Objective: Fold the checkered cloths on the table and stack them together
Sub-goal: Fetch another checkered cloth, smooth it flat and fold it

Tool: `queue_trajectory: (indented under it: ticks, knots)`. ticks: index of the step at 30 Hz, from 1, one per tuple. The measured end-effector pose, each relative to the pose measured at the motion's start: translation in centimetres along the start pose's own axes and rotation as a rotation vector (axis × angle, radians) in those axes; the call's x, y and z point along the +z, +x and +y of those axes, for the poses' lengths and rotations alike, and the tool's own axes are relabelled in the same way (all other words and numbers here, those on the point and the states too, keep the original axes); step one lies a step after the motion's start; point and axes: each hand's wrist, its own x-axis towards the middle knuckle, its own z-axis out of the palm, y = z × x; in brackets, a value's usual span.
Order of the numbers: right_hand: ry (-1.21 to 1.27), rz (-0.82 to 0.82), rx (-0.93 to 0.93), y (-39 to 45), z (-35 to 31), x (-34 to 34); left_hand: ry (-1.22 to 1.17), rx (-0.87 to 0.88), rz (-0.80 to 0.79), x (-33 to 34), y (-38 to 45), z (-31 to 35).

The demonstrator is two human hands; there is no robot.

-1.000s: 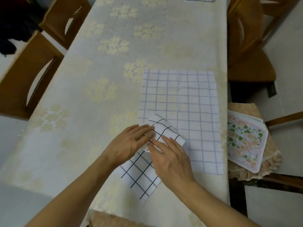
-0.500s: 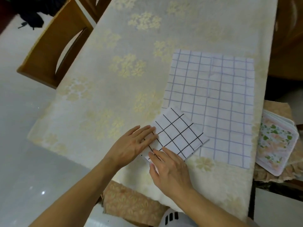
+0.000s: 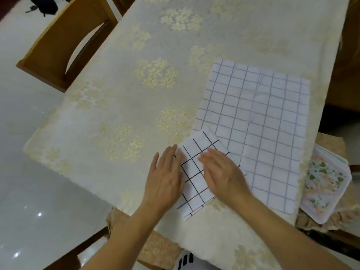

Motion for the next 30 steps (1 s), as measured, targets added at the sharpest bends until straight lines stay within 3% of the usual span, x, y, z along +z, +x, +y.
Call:
queue_trajectory:
  ticks: [6, 9, 25, 30]
  knots:
    - [-0.311, -0.418, -0.090, 5.2, 4.3, 0.2, 0.019, -0.200, -0.001, 3.4, 1.5, 4.4]
    - [-0.394, -0.534, -0.116, 5.8, 5.8, 0.9, 0.026, -0.252, -0.011, 4.5, 1.3, 5.1]
    - [-0.349, -0.501, -0.168, 3.4, 6.6, -0.1, 0.031, -0.336, 0.021, 4.2, 0.0, 5.8]
    - [-0.354, -0.549, -0.183, 0.9, 6.9, 0.1, 0.046, -0.283, -0.030, 5.1, -1.0, 6.6]
